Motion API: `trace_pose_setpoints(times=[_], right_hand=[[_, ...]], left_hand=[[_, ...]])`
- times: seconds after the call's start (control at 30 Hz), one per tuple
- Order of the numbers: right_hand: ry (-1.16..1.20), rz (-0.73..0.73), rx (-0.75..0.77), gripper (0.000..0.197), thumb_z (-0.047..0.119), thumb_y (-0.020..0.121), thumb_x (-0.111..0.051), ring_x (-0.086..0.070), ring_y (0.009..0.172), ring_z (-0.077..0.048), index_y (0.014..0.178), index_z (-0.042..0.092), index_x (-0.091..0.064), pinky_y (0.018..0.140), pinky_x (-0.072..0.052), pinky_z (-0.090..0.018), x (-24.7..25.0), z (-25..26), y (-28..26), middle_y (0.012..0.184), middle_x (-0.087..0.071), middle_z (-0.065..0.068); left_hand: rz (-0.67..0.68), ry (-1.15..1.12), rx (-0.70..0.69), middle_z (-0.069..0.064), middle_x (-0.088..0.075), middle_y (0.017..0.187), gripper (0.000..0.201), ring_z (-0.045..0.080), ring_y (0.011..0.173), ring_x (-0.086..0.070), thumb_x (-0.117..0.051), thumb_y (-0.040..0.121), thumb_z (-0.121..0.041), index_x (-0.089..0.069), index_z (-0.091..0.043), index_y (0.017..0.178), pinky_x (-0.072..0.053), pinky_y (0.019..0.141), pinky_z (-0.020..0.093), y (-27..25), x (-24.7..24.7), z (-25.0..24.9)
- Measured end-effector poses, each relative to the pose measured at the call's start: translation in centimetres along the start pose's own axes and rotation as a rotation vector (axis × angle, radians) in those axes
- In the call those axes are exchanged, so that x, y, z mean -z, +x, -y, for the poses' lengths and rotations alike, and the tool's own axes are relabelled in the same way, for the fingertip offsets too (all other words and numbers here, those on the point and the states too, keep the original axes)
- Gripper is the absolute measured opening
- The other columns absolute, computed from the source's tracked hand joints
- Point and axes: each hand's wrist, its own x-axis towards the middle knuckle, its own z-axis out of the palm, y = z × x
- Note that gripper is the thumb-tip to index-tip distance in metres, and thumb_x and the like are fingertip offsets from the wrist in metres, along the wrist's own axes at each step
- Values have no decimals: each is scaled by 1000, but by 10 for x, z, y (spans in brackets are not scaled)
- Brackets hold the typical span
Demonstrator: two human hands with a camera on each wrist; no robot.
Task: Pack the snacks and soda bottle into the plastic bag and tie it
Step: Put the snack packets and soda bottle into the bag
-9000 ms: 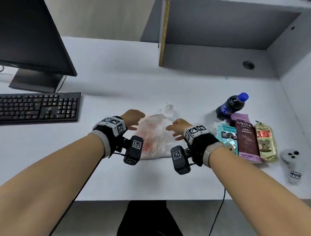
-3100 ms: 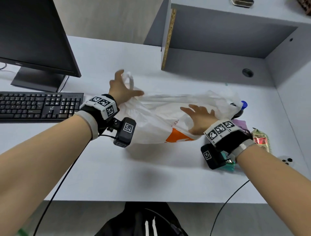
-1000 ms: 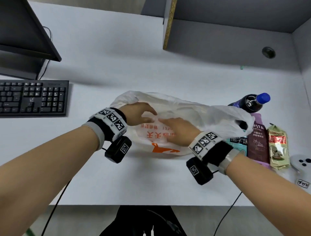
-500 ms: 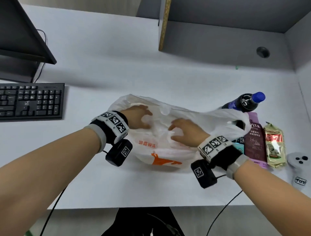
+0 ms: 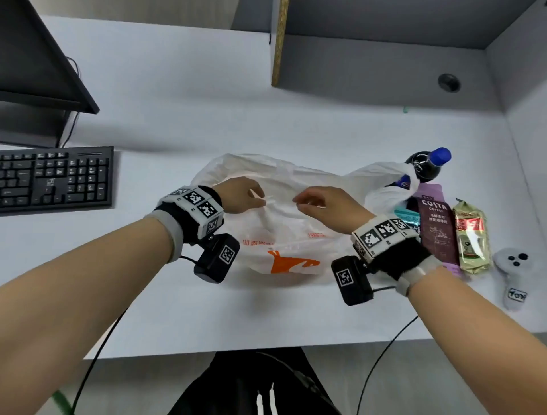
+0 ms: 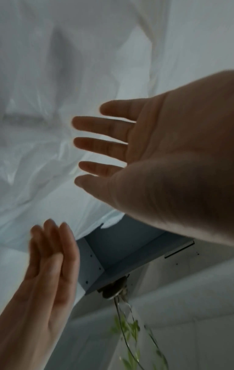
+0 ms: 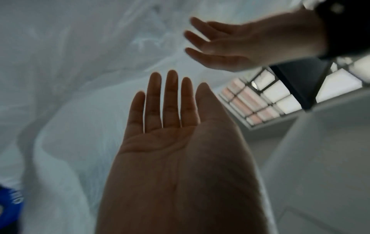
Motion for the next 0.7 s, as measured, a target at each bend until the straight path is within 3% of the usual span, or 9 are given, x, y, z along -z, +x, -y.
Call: trace_pose_setpoints(times=[0.13, 0.27, 0.33, 0.4, 0.43, 0.5, 0.57, 0.63, 0.7], right_hand=[[432, 128, -110, 19, 19, 94, -53, -66, 78, -11, 104, 10, -67, 68, -51, -19, 10, 2, -54, 92, -71, -2], [453, 254, -311, 21, 19, 96, -49, -66, 65, -5, 87, 14, -68, 58, -50, -13, 25, -44, -95, 80, -71, 0], [464, 143, -440, 22, 17, 96, -49, -64, 52, -1, 81, 13, -66, 52, -49, -12, 33, -73, -104, 78, -67, -4], [476, -104, -562, 18, 12, 94, -51, -62, 44, -1, 84, 6, -65, 47, -49, -12, 39, -106, -111, 77, -65, -8], [443, -248, -612, 15, 12, 92, -53, -65, 50, -5, 90, 5, -66, 52, -52, -16, 43, -125, -114, 80, -66, -11], [286, -437, -691, 21, 19, 88, -59, -69, 79, -21, 102, 7, -68, 75, -56, -32, 46, -156, -115, 97, -70, -13], [226, -457, -739, 29, 25, 85, -62, -64, 89, -28, 108, 8, -66, 81, -51, -35, 49, -173, -118, 107, -69, -12], [165, -417, -720, 34, 29, 84, -64, -59, 81, -25, 108, 5, -63, 72, -45, -28, 50, -179, -118, 102, -68, -10], [52, -392, -648, 39, 39, 82, -66, -59, 79, -24, 103, 6, -63, 71, -46, -28, 49, -174, -111, 98, -68, -9]], left_hand=[[82, -148, -76, 10, -65, 115, 32, 22, 91, -65, -51, 92, -29, -58, -12, 119, -48, 81, 31, -5, 0, -30], [107, -164, -124, 6, -64, 106, 32, 21, 86, -63, -48, 93, -28, -57, -10, 119, -45, 70, 28, -8, -11, -67], [105, -203, -127, 5, -63, 102, 31, 21, 85, -63, -48, 94, -26, -58, -9, 117, -46, 66, 25, -9, -21, -82], [39, -214, -137, 6, -64, 96, 26, 21, 78, -63, -48, 93, -24, -61, -7, 107, -49, 65, 27, -10, -32, -99], [-9, -222, -140, 7, -65, 92, 23, 21, 73, -63, -48, 92, -23, -63, -6, 99, -50, 64, 28, -10, -38, -109], [-63, -269, -124, 7, -64, 80, 23, 20, 64, -63, -48, 92, -23, -60, -9, 79, -50, 59, 26, -9, -48, -125], [-71, -298, -95, 9, -64, 80, 24, 20, 61, -62, -48, 91, -26, -57, -12, 73, -50, 57, 26, -5, -59, -141], [-70, -255, -59, 12, -66, 95, 26, 25, 76, -64, -53, 88, -36, -58, -10, 86, -52, 67, 32, 0, -69, -153], [-75, -118, -15, 12, -61, 119, 49, 27, 102, -60, -59, 82, -49, -54, -11, 112, -48, 86, 35, 2, -78, -157]])
